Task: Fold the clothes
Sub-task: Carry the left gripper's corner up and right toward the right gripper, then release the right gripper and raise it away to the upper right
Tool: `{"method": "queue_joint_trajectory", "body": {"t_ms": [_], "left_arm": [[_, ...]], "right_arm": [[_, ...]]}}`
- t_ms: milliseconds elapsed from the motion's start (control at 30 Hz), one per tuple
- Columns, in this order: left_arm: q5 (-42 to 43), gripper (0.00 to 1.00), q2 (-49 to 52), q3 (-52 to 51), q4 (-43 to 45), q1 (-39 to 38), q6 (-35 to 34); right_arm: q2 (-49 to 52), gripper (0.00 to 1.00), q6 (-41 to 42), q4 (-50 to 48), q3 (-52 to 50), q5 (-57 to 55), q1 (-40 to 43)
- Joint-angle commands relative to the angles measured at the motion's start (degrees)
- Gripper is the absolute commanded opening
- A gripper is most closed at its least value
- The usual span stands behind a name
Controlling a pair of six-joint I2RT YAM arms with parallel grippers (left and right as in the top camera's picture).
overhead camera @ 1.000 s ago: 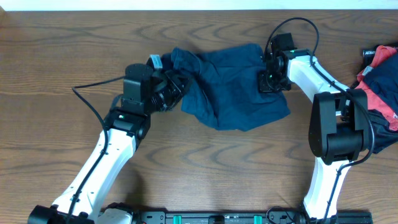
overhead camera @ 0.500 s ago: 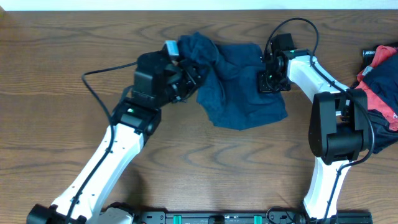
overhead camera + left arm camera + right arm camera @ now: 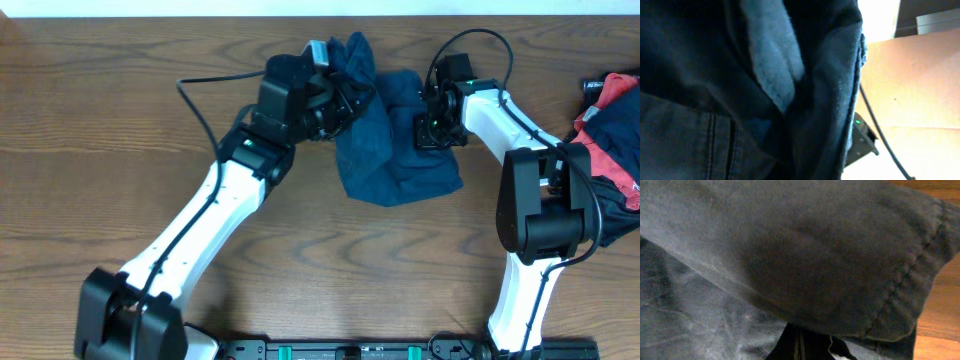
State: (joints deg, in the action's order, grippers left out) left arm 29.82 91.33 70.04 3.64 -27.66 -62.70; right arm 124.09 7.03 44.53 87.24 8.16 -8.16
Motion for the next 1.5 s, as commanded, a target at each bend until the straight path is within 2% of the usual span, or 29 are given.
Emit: {"method": "queue_joint_trajectory", "body": {"t_ms": [0, 600, 1300, 1467], "left_arm": [[0.63, 0.06, 2.6, 1.79, 1.66, -1.64, -1.09], [0.55, 0.06, 9.38, 1.79, 8.13, -5.55, -1.07], [-0.72, 0.06, 9.42, 1.79, 11.04, -6.29, -1.03], [-1.03, 0.06, 9.49, 1.79, 10.71, -6.29, -0.81]], "right_arm": [[7.28, 0.01, 0.68, 1.95, -5.18, -0.02, -1.99], [7.28, 0.01, 0.66, 3.3, -5.18, -0.87, -0.92], [6.51, 0.01, 0.63, 5.4, -4.37, -1.99, -0.5], [3.15, 0.07, 0.15, 6.34, -2.8, -2.93, -0.42]]}}
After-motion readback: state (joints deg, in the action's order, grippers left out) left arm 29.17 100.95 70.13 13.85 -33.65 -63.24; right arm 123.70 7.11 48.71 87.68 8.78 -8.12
